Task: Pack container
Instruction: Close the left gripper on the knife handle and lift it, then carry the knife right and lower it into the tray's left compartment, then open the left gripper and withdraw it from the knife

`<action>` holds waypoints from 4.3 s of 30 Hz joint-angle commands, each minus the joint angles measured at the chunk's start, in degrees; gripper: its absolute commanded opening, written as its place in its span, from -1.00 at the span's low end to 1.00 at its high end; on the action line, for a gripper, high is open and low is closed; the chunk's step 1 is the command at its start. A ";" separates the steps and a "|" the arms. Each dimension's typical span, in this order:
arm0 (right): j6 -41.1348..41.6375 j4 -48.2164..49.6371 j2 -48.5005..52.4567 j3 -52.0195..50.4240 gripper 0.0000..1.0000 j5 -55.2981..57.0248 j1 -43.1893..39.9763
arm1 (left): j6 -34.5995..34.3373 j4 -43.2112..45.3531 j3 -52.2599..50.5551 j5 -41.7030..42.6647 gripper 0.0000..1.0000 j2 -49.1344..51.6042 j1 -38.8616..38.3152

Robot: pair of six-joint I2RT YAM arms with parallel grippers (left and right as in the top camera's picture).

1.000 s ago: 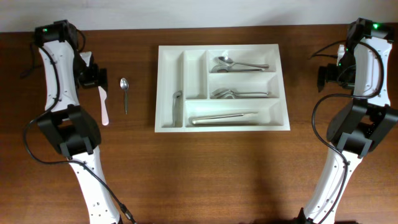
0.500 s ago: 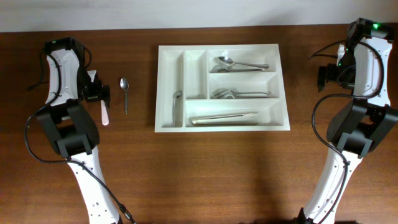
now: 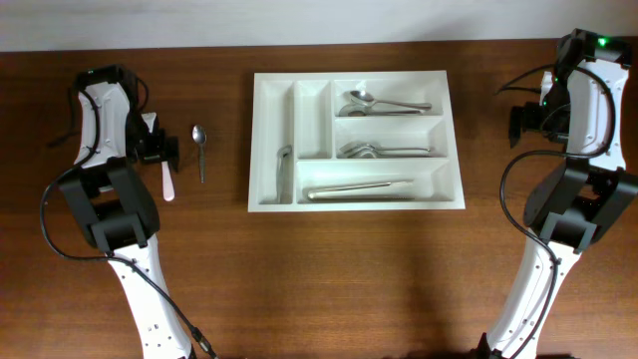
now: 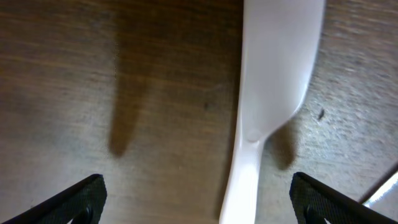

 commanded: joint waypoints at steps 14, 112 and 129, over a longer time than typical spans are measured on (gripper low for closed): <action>0.07 0.02 -2.40 0.09 0.98 0.50 -0.17 | -0.72 3.30 -5.97 0.85 0.18 0.04 0.17; 0.07 0.02 -2.40 0.07 0.98 0.50 -0.17 | -22.12 9.27 19.30 8.31 -0.66 0.20 -34.86; 0.07 0.02 -2.40 0.09 0.97 0.50 -0.17 | -22.12 11.04 19.30 8.31 -0.39 0.72 -34.86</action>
